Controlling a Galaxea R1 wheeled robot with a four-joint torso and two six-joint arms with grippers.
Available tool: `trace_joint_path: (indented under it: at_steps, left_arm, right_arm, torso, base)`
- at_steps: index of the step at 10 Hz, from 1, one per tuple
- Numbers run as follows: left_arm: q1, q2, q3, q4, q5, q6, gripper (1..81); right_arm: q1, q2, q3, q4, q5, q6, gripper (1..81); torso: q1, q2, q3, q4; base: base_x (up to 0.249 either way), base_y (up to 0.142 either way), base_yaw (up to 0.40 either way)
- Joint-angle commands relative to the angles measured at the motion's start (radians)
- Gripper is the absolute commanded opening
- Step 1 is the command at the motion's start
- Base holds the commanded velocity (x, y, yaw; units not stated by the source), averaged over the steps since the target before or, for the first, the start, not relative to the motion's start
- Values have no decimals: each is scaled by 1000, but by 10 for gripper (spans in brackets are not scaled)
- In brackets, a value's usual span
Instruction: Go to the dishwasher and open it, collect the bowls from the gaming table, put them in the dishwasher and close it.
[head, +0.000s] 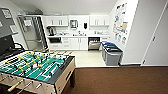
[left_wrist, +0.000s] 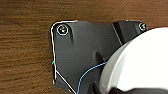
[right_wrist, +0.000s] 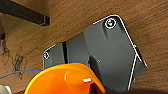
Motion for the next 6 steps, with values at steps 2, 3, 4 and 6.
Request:
trace_joint_path:
  at_steps: [2, 3, 4, 6]
  left_arm:
    - [-34, -13, 0, 12, 29, 4, 10]
    - [-34, -14, 0, 12, 29, 5, 10]
    - [-34, -13, 0, 12, 29, 5, 10]
    - [-34, -11, 0, 10, 29, 5, 10]
  right_arm:
    - [35, -24, 11, -18, -34, 1, 10]
    - [35, -21, 10, -18, -34, 1, 10]
    - [34, -21, 8, -18, -34, 3, 10]
    - [32, -21, 5, -18, -34, 2, 10]
  torso:
    - [0, 0, 0, 0]
    - [0, 0, 0, 0]
    - [1, 0, 0, 0]
    - [-1, 0, 0, 0]
  base:
    - [139, -77, 0]
    - [140, -77, 0]
    - [139, -77, 0]
    - [140, -77, 0]
